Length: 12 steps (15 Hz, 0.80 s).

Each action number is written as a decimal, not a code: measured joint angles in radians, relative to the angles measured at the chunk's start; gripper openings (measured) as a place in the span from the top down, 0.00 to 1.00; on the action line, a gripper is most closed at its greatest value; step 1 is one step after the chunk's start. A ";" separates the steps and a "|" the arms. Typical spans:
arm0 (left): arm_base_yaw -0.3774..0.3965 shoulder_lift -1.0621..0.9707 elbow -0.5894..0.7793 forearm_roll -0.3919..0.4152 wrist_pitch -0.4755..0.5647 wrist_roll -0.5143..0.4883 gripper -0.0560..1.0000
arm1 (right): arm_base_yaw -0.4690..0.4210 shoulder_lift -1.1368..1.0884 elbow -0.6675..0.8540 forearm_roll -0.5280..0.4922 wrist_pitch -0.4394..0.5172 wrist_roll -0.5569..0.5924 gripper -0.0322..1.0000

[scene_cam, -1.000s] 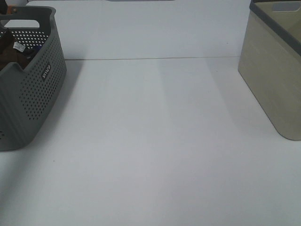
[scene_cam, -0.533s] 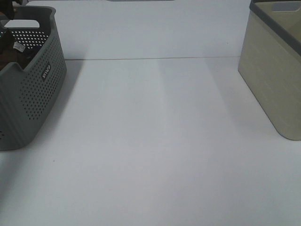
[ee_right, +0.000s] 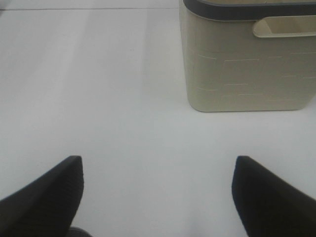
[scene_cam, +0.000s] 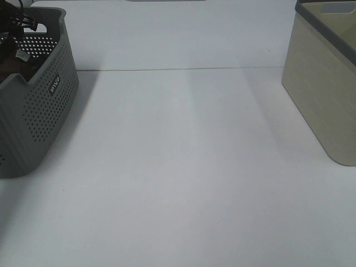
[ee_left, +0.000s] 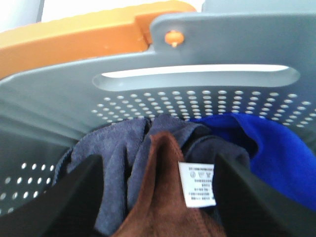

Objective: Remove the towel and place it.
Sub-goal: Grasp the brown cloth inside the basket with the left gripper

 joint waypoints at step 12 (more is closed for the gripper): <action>0.021 0.080 -0.002 0.004 -0.112 -0.023 0.54 | 0.000 0.000 0.000 0.000 0.000 0.000 0.21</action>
